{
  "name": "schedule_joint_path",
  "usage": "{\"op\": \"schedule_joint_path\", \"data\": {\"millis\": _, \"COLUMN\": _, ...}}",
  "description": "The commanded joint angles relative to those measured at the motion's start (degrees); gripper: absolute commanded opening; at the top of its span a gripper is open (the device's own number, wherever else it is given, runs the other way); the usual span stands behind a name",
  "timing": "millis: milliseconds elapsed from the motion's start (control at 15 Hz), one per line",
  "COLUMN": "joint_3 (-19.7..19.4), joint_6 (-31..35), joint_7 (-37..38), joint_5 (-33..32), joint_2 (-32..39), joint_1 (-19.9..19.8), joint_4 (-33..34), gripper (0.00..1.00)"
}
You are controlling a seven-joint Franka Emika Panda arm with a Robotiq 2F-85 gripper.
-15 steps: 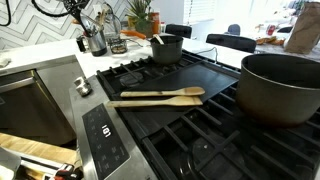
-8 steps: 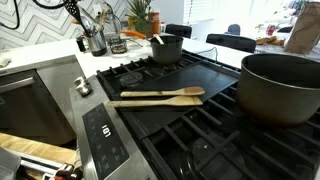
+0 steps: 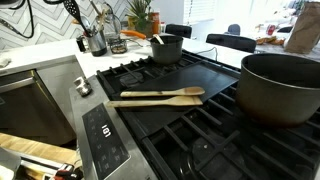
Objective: Pick up the spatula on the counter and then put it in the silver tin
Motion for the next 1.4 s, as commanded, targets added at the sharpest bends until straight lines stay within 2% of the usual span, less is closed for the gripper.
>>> {"op": "schedule_joint_path", "data": {"millis": 0, "joint_3": 1.79, "joint_6": 4.62, "joint_7": 4.54, "joint_5": 5.96, "joint_2": 4.81, "joint_1": -0.58, "joint_4": 1.50, "gripper": 0.05}}
{"op": "schedule_joint_path", "data": {"millis": 200, "joint_3": 2.11, "joint_6": 5.38, "joint_7": 6.08, "joint_5": 5.09, "joint_2": 6.43, "joint_1": 1.12, "joint_4": -0.12, "gripper": 0.05}}
{"op": "schedule_joint_path", "data": {"millis": 400, "joint_3": 1.50, "joint_6": 1.64, "joint_7": 5.72, "joint_5": 1.57, "joint_2": 6.43, "joint_1": 2.25, "joint_4": -0.07, "gripper": 0.05}}
{"op": "schedule_joint_path", "data": {"millis": 467, "joint_3": 2.01, "joint_6": 3.60, "joint_7": 4.80, "joint_5": 3.21, "joint_2": 7.12, "joint_1": 1.97, "joint_4": -0.07, "gripper": 0.20}}
{"op": "schedule_joint_path", "data": {"millis": 800, "joint_3": 2.01, "joint_6": 3.09, "joint_7": 4.94, "joint_5": 2.31, "joint_2": 7.10, "joint_1": 2.45, "joint_4": 0.28, "gripper": 0.20}}
{"op": "schedule_joint_path", "data": {"millis": 867, "joint_3": 3.01, "joint_6": 2.03, "joint_7": 6.14, "joint_5": 3.91, "joint_2": 7.20, "joint_1": 1.84, "joint_4": -0.65, "gripper": 0.05}}
{"op": "schedule_joint_path", "data": {"millis": 1333, "joint_3": 4.11, "joint_6": 0.65, "joint_7": 10.13, "joint_5": 6.46, "joint_2": 7.80, "joint_1": 1.73, "joint_4": -3.50, "gripper": 0.05}}
